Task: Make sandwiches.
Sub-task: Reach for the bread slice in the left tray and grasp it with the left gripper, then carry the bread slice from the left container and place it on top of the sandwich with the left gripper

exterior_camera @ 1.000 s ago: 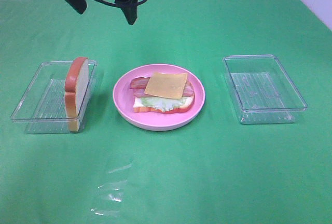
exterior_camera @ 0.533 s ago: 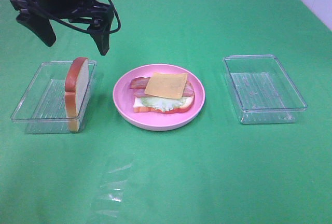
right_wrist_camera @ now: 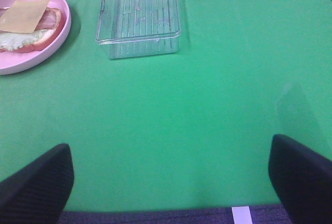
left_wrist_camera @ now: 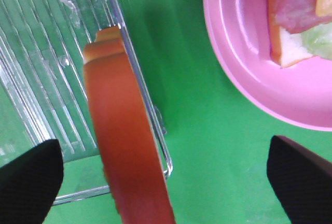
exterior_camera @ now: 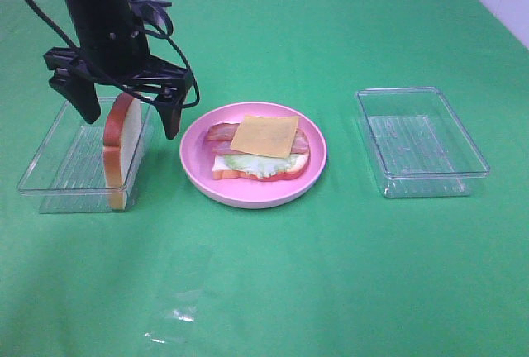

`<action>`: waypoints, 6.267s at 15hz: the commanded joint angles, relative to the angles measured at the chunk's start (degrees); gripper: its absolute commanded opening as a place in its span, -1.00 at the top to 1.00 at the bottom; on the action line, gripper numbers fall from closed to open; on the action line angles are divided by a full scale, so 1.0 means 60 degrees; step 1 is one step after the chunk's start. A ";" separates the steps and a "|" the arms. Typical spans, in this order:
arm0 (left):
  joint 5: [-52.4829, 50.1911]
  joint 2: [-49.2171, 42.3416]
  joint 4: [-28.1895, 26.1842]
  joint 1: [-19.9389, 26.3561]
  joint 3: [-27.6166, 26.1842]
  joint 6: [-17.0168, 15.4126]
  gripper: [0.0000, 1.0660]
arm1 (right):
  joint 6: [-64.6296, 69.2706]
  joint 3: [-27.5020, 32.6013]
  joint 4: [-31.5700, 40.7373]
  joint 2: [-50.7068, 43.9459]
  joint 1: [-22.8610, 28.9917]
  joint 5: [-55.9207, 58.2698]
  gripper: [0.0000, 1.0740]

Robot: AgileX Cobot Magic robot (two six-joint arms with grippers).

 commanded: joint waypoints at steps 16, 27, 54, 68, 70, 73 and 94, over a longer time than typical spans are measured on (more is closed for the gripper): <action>-0.0525 0.0420 0.0076 0.0535 0.0487 0.0172 -0.59 | -0.0086 0.0019 0.0038 -0.0239 -0.0010 -0.0057 -0.82; -0.0745 0.0420 0.0076 0.0535 0.0487 0.0258 0.45 | -0.0086 0.0019 0.0038 -0.0239 -0.0010 -0.0057 -0.82; -0.2406 -0.1423 -0.3438 0.0535 -0.0563 0.1757 1.00 | -0.0086 0.0019 0.0038 -0.0239 -0.0010 -0.0057 -0.82; -0.2970 0.1709 -1.0265 0.0544 -0.0563 0.5921 1.00 | -0.0086 0.0019 0.0038 -0.0239 -0.0010 -0.0057 -0.82; -0.2979 0.1824 -1.0304 0.0544 -0.0563 0.5921 1.00 | -0.0086 0.0019 0.0038 -0.0239 -0.0010 -0.0057 -0.82; -0.3142 0.2263 -1.0762 0.0544 -0.0563 0.6083 1.00 | -0.0086 0.0019 0.0038 -0.0239 -0.0010 -0.0057 -0.82; -0.1967 0.1719 -0.5768 0.0554 -0.1900 0.3380 -0.78 | -0.0086 0.0019 0.0038 -0.0239 -0.0010 -0.0057 -0.82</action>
